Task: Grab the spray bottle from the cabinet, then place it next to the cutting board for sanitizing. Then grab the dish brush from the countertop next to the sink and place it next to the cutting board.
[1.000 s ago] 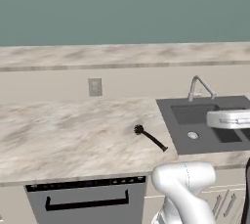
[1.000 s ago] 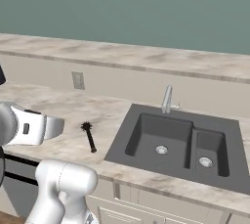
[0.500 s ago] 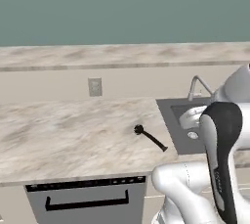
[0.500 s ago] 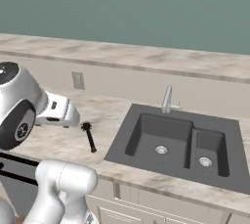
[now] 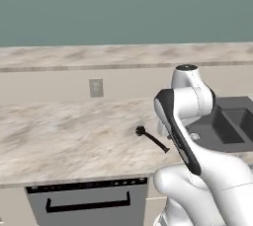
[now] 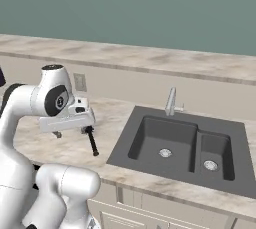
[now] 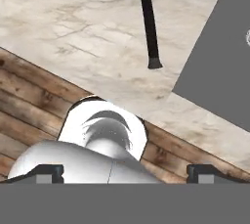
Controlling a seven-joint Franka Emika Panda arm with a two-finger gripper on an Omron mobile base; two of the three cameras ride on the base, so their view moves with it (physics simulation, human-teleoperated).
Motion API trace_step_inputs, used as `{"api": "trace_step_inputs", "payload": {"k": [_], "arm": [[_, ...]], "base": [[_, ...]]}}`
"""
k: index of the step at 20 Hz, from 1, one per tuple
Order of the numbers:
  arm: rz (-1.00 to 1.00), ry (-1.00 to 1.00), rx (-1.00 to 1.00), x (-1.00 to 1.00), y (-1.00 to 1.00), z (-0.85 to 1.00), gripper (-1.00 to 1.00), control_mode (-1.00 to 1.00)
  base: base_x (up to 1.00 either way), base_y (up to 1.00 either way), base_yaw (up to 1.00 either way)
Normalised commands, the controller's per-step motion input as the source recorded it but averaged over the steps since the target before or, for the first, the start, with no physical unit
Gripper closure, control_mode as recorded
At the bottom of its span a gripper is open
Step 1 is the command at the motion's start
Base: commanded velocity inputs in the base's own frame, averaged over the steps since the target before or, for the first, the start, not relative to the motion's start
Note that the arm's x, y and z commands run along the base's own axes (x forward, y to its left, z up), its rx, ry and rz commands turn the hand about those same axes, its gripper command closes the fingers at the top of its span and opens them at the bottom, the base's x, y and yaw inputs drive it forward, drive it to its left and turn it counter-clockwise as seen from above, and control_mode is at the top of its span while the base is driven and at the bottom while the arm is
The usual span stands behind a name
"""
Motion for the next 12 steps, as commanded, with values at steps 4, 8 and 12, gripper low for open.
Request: {"api": "trace_step_inputs", "payload": {"k": [4, 8, 12], "arm": [[0.2, 0.05, 0.01, 1.0, -0.12, -0.69, -1.0, -1.0], [0.18, 0.02, 0.03, 1.0, 0.0, -0.65, -1.0, -1.0], [0.1, 0.0, 0.05, 0.76, 0.1, -0.53, -1.0, -1.0]], "base": [[0.0, 0.0, 0.0], [0.0, 0.0, 0.0], [0.0, 0.0, 0.0]]}}
